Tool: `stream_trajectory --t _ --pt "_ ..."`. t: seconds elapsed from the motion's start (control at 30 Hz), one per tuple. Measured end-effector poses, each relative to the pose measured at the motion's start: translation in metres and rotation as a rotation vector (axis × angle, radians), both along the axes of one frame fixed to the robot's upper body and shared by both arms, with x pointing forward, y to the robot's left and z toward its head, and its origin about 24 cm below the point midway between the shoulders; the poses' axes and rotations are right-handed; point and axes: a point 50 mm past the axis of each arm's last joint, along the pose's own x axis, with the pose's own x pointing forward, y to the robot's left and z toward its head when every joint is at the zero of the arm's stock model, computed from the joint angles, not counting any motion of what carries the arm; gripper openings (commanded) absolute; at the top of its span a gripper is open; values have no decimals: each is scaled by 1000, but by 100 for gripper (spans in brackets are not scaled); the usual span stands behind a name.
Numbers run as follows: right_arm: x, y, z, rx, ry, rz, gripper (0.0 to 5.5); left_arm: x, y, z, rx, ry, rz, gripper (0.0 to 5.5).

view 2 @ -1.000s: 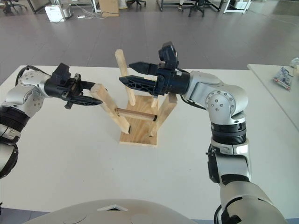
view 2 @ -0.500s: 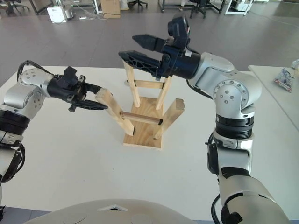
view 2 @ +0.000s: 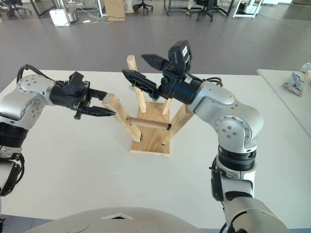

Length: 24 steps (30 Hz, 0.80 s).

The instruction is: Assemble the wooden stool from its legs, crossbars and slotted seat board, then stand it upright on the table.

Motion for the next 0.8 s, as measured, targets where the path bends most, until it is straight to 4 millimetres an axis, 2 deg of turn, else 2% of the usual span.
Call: stream_trajectory --t 0.13,0.2,0.27,0.3,0.5,0.6,0.67,0.7,0.77,0.8 --pt "1 -1 -1 2 5 -8 439 -2 -3 1 15 35 -1 206" --pt "2 -1 -1 6 4 -10 441 -4 -4 0 34 61 -5 261" --pt "5 -1 -3 15 11 -15 441 -14 -3 -42 156 243 -3 293" --pt "6 -1 -4 25 13 -20 441 -18 -5 -54 170 297 -12 313" --pt "7 2 -5 38 10 -12 441 -9 3 -46 159 272 55 425" --pt "12 -5 -6 1 6 -30 441 -6 15 -41 140 256 107 482" --pt "14 -15 3 -35 -33 -66 441 -8 26 -41 142 234 151 482" --pt "10 -20 14 -47 -70 -65 441 -12 31 -44 141 235 169 482" --pt "-13 -28 37 -94 -160 20 441 -26 39 -53 119 246 204 482" --pt "-21 -32 42 -131 -176 52 441 -33 41 -56 107 250 223 482"
